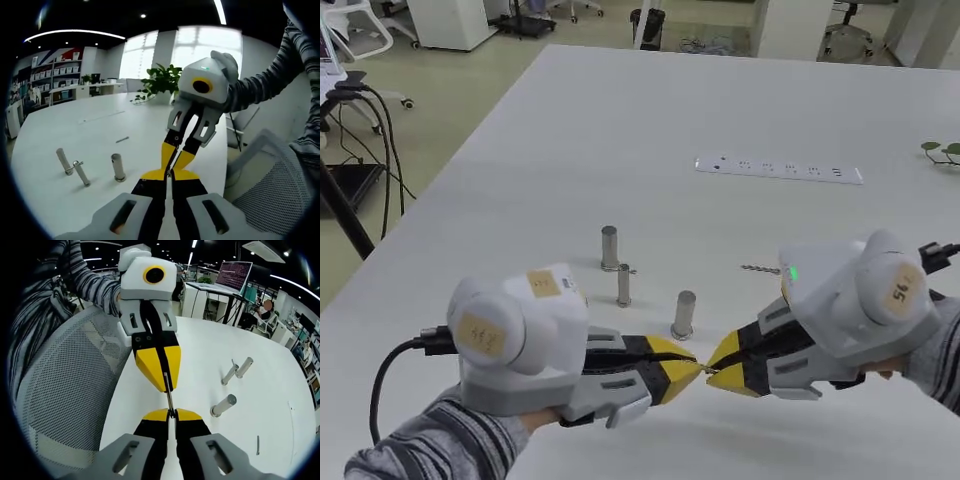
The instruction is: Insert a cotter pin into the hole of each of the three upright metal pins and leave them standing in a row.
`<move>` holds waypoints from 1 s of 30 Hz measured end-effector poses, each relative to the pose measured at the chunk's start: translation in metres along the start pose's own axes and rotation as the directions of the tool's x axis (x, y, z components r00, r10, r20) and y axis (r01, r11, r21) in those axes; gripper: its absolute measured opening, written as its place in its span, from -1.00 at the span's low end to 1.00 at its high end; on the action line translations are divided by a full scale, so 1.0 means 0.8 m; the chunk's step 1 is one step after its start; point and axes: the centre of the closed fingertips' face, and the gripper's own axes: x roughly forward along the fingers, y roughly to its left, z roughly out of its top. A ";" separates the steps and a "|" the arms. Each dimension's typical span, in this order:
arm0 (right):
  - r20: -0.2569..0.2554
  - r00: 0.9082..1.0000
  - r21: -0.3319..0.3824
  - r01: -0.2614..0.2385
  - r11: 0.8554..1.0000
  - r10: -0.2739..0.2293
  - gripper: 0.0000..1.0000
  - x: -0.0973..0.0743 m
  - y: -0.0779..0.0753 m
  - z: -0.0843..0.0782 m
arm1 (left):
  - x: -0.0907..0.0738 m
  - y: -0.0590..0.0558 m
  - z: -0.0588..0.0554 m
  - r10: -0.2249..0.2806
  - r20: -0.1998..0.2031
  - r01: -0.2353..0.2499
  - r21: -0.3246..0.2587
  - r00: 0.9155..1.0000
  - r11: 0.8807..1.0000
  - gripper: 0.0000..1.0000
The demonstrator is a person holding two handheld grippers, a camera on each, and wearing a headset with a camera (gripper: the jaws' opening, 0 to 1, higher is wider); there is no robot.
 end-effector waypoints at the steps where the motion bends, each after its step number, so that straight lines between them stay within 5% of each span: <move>1: -0.001 1.000 -0.017 0.003 1.000 -0.003 -1.00 -0.001 0.000 0.001 | 0.000 0.000 -0.001 0.001 -0.002 -0.001 0.002 1.000 1.000 -1.00; 10: 0.002 0.999 -0.090 0.037 0.995 -0.036 -1.00 -0.002 -0.005 0.005 | -0.001 0.011 0.002 0.070 0.009 -0.070 -0.001 0.998 0.998 -0.94; 19: 0.014 0.996 -0.085 0.087 0.993 -0.087 -1.00 -0.002 -0.020 0.002 | 0.001 0.031 -0.006 0.170 -0.010 -0.170 0.030 0.985 0.985 -0.55; 30: -0.056 0.978 -0.037 0.201 0.979 -0.203 -1.00 -0.010 -0.058 -0.029 | 0.004 0.066 -0.011 0.314 -0.010 -0.314 0.030 0.949 0.949 -0.31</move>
